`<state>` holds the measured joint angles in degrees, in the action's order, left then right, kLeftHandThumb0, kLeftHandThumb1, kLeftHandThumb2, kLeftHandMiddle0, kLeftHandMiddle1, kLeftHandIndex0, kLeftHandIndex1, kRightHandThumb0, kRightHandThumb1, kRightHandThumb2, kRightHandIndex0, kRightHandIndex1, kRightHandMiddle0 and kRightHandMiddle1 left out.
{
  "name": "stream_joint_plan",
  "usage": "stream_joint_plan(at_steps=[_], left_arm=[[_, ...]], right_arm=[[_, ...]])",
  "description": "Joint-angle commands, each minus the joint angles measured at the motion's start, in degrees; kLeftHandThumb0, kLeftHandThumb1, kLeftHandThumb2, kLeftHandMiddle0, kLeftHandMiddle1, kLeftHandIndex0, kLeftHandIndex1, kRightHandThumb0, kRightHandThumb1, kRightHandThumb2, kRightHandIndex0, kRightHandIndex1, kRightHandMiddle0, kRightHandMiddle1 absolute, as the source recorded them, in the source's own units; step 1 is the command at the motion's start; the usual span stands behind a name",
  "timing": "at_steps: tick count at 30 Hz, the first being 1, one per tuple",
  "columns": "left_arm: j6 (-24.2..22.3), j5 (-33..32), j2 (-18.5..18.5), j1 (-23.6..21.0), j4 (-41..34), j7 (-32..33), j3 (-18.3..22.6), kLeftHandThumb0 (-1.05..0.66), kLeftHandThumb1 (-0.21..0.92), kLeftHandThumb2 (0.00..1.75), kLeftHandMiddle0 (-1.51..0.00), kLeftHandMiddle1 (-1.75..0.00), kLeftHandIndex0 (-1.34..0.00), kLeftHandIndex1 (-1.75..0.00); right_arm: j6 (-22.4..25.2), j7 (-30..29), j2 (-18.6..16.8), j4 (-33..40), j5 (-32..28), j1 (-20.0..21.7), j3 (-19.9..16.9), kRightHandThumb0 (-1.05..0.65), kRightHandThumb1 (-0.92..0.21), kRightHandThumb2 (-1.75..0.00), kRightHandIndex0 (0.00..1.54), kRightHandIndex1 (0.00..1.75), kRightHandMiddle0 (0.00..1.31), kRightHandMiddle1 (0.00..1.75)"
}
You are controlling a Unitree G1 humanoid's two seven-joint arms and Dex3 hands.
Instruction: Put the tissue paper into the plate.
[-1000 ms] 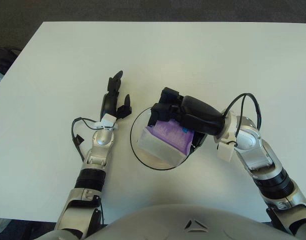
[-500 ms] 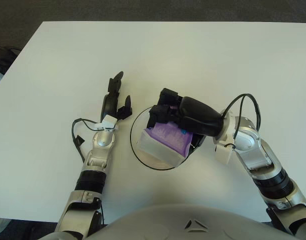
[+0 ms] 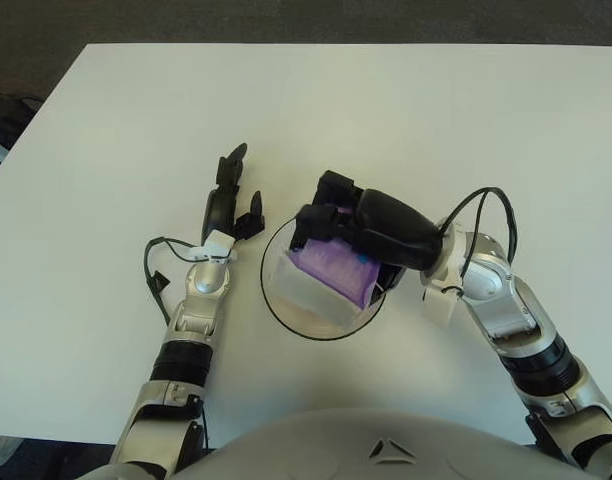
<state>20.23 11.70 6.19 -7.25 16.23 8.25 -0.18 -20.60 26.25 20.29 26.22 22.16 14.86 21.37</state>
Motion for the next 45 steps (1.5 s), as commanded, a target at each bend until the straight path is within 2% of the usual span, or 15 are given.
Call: stream_joint_plan(at_steps=[1, 2, 3, 4, 5, 7, 10, 14, 17, 19, 27, 30, 36, 41, 45], left_arm=[[-0.30, 0.35, -0.76, 4.16, 6.19, 0.79, -0.59, -0.76, 0.92, 0.89, -0.30, -0.04, 0.00, -0.61], [-0.30, 0.41, -0.75, 4.15, 6.22, 0.89, -0.57, -0.76, 0.92, 0.90, -0.30, -0.04, 0.00, -0.62], [-0.22, 0.38, -0.75, 4.10, 6.41, 0.93, -0.55, -0.75, 0.92, 0.90, -0.31, -0.04, 0.00, -0.63], [-0.17, 0.34, -0.75, 4.07, 6.55, 0.94, -0.54, -0.74, 0.92, 0.90, -0.31, -0.04, 0.00, -0.63], [-0.12, 0.31, -0.75, 4.04, 6.66, 0.96, -0.54, -0.73, 0.92, 0.90, -0.32, -0.05, 0.00, -0.64], [-0.06, -0.45, -1.06, 4.00, 6.74, 0.49, -0.49, -0.72, 0.92, 0.90, -0.32, -0.05, 0.00, -0.64], [1.77, -4.96, -3.33, 1.98, 10.11, -1.57, 0.43, -0.71, 0.92, 0.84, -0.29, -0.03, 0.00, -0.57], [8.14, -8.19, -4.29, 0.20, 15.50, -3.05, 1.28, -0.75, 0.92, 0.81, -0.25, -0.01, 0.00, -0.45], [15.40, -9.74, -4.43, 2.01, 17.75, -4.88, 1.23, -0.81, 0.92, 0.83, -0.21, 0.00, 0.00, -0.32], [17.62, -11.03, -4.44, 2.72, 18.15, -6.63, 1.11, -0.85, 0.92, 0.86, -0.18, 0.00, 0.00, -0.23], [19.08, -14.87, -4.31, 1.95, 19.28, -12.31, 1.01, -0.96, 0.92, 0.91, -0.10, 0.00, 0.00, -0.05], [17.18, -15.11, -4.65, -0.30, 18.50, -12.66, 0.93, -0.97, 0.92, 0.92, -0.10, 0.00, 0.00, -0.02], [19.19, -12.31, -4.35, 0.09, 18.06, -8.69, 1.89, -0.93, 0.92, 0.93, -0.11, -0.01, 0.00, 0.00], [22.12, -9.61, -2.66, 5.04, 14.51, -6.92, 2.01, -0.88, 0.92, 0.92, -0.16, -0.04, -0.04, -0.03], [21.58, -8.12, -2.27, 3.76, 15.24, -6.07, 1.49, -0.85, 0.92, 0.92, -0.19, -0.04, -0.02, -0.10]], right_arm=[[-2.90, -3.08, -0.95, -0.64, 2.98, 0.79, -0.29, 0.08, -0.29, -1.32, 0.59, 1.75, 0.56, 1.65], [-4.05, -4.00, -0.51, -0.80, 4.88, 0.63, -0.45, 0.05, -0.36, -1.25, 0.53, 1.75, 0.49, 1.67], [-6.60, -5.49, 0.85, -1.25, 7.66, -0.56, -0.64, -0.10, -0.55, -1.00, 0.34, 1.71, 0.39, 1.70], [-8.42, -6.55, 1.81, -1.64, 9.58, -1.45, -0.76, -0.26, -0.62, -0.94, 0.27, 1.44, 0.31, 1.51], [-9.70, -7.35, 2.39, -1.96, 10.87, -2.04, -0.84, -0.48, -0.73, -0.87, 0.18, 0.99, 0.20, 1.21], [-10.26, -7.43, 2.58, -2.41, 11.52, -0.55, -1.03, -0.72, -0.84, -0.80, 0.09, 0.45, 0.08, 0.75], [-12.84, -10.00, 3.19, -3.88, 15.92, 0.65, -1.48, -0.89, -0.90, -0.83, 0.03, 0.15, 0.03, 0.27], [-15.38, -13.77, 3.25, -5.56, 20.42, 1.23, -1.66, -0.99, -0.91, -0.85, 0.01, 0.04, 0.01, 0.07], [-16.69, -15.84, 3.26, -6.76, 22.44, 1.65, -1.49, -1.03, -0.92, -0.84, 0.00, 0.01, 0.00, 0.02], [-17.12, -16.60, 3.26, -7.32, 23.00, 1.79, -1.36, -1.04, -0.92, -0.83, 0.00, 0.00, 0.00, 0.01], [-18.47, -19.11, 3.18, -9.20, 24.73, 2.22, -1.12, -1.05, -0.92, -0.80, 0.00, 0.00, 0.00, 0.00], [-18.79, -20.08, 3.16, -9.65, 25.80, 2.43, -1.08, -1.05, -0.92, -0.80, 0.00, 0.00, 0.00, 0.00], [-18.98, -20.08, 3.60, -10.13, 26.37, 2.83, -0.93, -1.05, -0.92, -0.80, 0.00, 0.00, 0.00, 0.00], [-18.53, -18.98, 4.03, -9.94, 25.73, 2.70, -1.04, -1.05, -0.92, -0.82, 0.00, 0.00, 0.00, 0.00], [-18.41, -18.72, 4.19, -9.99, 25.75, 2.95, -1.03, -1.05, -0.92, -0.83, 0.00, 0.00, 0.00, 0.00]])
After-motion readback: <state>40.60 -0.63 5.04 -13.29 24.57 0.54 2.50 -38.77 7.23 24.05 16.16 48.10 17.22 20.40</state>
